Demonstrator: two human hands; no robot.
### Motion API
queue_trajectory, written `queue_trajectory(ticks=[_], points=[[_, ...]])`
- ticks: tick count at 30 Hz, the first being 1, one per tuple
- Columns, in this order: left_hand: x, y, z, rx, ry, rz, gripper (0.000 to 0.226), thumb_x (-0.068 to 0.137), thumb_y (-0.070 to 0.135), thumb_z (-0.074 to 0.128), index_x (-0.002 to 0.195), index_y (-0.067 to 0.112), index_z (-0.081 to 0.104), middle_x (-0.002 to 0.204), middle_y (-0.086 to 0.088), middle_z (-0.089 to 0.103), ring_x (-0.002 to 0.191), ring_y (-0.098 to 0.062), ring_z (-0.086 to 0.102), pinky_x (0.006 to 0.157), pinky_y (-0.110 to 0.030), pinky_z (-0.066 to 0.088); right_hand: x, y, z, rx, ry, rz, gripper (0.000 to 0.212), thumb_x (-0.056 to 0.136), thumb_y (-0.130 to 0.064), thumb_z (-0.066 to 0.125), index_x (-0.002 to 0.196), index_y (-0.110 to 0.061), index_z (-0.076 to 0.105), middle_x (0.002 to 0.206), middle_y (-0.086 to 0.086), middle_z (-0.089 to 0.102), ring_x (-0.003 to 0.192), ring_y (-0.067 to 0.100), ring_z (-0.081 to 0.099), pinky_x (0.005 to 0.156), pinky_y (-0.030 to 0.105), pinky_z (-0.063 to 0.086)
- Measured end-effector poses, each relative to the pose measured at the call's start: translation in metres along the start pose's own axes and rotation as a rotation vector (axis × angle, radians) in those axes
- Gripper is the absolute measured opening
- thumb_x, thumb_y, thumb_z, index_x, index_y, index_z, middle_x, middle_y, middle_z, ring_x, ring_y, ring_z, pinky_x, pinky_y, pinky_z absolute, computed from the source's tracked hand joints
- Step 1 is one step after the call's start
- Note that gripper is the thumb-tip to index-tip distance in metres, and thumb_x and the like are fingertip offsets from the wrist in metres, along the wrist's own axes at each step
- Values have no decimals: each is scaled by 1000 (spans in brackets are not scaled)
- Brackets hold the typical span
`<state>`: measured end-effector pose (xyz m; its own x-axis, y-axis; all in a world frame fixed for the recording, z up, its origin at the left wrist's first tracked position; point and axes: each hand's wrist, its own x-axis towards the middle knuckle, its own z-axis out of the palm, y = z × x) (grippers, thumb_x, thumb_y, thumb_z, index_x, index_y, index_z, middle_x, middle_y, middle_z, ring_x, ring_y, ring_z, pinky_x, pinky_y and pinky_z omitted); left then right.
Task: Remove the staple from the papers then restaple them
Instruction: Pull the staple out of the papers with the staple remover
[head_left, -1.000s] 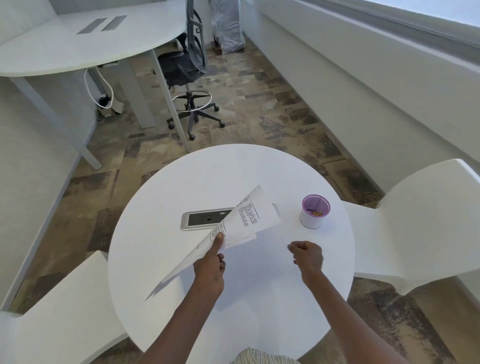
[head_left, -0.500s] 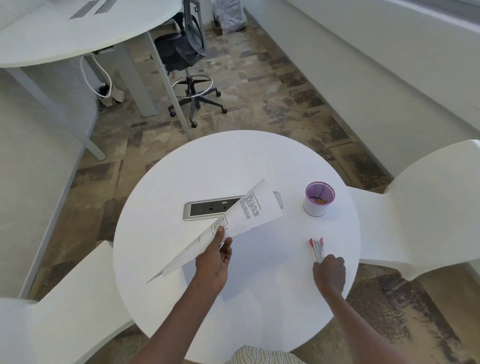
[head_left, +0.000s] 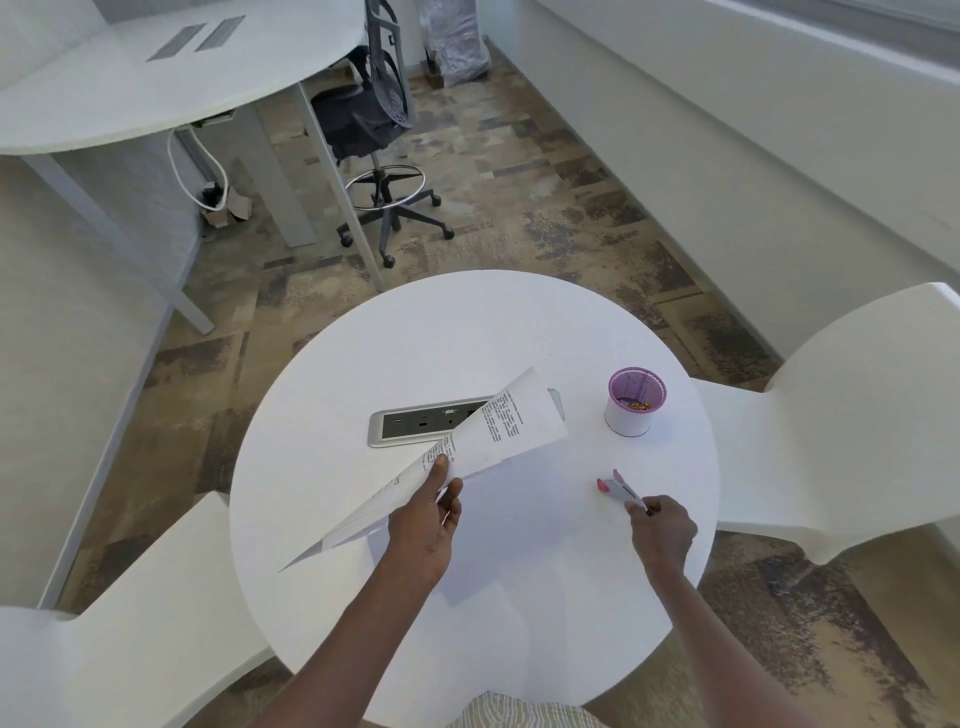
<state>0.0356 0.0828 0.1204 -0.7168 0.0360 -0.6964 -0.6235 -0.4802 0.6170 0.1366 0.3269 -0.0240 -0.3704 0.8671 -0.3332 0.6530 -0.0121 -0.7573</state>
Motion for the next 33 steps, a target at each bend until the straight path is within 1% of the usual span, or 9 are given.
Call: queue_trajectory(ticks=[4,7,13,17,21,23,26,30,33], points=[[-2,-2,1,7,-14,-8,48,80,13,80,126,9,65,107,-1,72,78,-14,68,65,-22,48,1,-9,0,147,29,42,14,83,-6,72,97,-2,74,89,13,73,85,27,63,85,33,50],[-3,-2,-1,11,-17,-8,42,79,13,82,118,13,67,104,1,74,75,-12,70,63,-22,48,-3,-18,-3,243,41,62,21,81,-5,74,102,-2,74,94,13,74,87,23,65,90,36,54],[-3,2,-1,10,-16,-11,32,77,15,83,106,16,69,98,5,74,65,-7,72,53,-18,48,-9,-43,-9,589,-130,111,21,80,-3,76,100,5,73,78,7,66,65,14,57,61,17,51],[-4,6,2,-16,-22,-17,34,77,15,84,106,16,67,97,6,74,60,-4,70,44,-14,45,-20,-69,-14,891,-331,224,13,87,-3,70,98,4,70,87,11,69,80,23,65,84,37,55],[-4,7,4,-25,-35,-17,29,76,16,84,98,16,66,83,9,76,55,-2,68,41,-14,44,-30,-91,-20,1158,-533,367,10,97,-10,56,95,-2,61,97,18,63,91,31,65,85,46,54],[-4,8,7,-32,-55,-10,27,76,15,84,97,15,67,76,10,77,55,-2,69,43,-14,47,-37,-103,-22,1183,-618,415,20,101,-21,51,88,-6,58,82,14,67,72,26,68,67,39,60],[-4,9,11,-39,-90,9,26,79,14,82,101,15,68,77,10,77,59,-3,71,49,-15,50,-49,-116,-22,1210,-673,454,19,100,-27,52,86,-14,52,72,6,59,51,19,57,48,25,53],[-3,11,17,-72,-113,58,34,83,12,78,114,15,66,95,4,73,61,-4,72,49,-15,52,-60,-126,-23,1092,-777,468,21,103,-29,47,91,-12,52,79,6,57,52,17,56,45,23,52],[-2,13,19,-127,-111,72,36,87,12,74,121,10,64,101,-3,73,63,-9,74,50,-16,54,-69,-138,-26,1028,-865,503,11,98,-11,47,98,-1,53,90,15,63,67,24,59,52,27,58]])
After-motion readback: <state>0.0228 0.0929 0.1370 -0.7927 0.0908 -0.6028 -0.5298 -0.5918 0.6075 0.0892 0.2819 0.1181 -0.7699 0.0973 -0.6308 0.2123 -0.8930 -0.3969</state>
